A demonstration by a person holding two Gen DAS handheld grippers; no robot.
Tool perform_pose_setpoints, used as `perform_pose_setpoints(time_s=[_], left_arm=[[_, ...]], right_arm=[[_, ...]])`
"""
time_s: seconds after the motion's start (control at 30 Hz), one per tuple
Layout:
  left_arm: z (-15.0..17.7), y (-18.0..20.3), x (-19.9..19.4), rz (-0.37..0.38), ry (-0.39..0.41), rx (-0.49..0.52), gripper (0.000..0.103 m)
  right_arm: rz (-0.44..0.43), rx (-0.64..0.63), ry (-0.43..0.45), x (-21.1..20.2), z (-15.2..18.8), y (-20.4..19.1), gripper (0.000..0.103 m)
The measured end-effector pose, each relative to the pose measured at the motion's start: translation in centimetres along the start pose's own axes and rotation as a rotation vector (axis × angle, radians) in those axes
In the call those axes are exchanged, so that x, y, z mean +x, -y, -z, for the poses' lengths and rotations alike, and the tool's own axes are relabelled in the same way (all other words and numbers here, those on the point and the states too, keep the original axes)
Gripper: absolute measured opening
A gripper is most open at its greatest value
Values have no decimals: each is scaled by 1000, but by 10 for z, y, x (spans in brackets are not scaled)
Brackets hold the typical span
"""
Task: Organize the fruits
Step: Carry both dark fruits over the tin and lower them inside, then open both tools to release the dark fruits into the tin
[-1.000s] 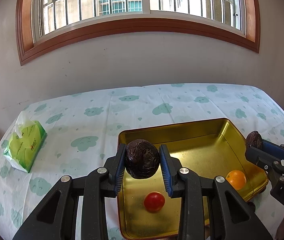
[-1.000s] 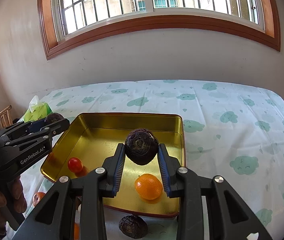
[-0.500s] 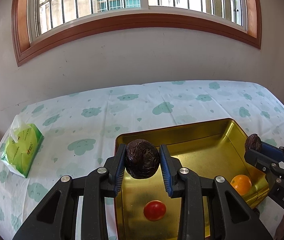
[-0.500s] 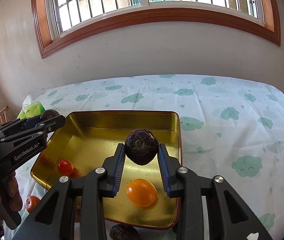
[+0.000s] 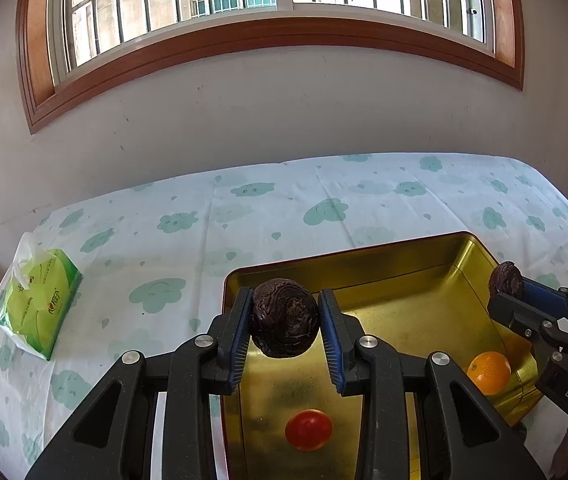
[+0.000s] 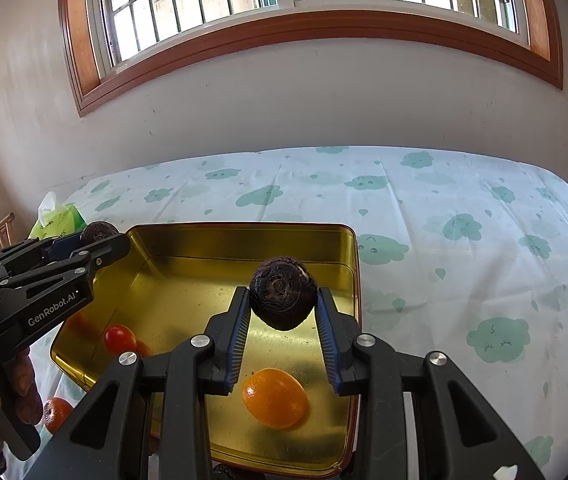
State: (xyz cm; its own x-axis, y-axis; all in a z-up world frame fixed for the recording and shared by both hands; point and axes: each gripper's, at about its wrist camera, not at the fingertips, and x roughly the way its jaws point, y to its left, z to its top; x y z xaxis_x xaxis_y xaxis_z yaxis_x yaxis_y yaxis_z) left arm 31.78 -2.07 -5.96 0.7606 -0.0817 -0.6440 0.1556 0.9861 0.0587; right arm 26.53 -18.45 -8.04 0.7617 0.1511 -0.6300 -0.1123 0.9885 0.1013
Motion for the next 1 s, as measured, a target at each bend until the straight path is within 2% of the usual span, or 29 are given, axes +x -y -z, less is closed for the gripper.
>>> perform_pose_setpoints(time_s=[0.87, 0.93, 1.0], left_arm=[[4, -3, 17, -5, -40, -21, 34], [4, -4, 18, -5, -45, -27, 37], [5, -5, 17, -6, -38, -31, 45]], right_arm=[[-7, 1, -12, 18, 0, -1, 31], [-12, 5, -11, 18, 0, 0, 32], [-7, 5, 4, 17, 0, 0, 32]])
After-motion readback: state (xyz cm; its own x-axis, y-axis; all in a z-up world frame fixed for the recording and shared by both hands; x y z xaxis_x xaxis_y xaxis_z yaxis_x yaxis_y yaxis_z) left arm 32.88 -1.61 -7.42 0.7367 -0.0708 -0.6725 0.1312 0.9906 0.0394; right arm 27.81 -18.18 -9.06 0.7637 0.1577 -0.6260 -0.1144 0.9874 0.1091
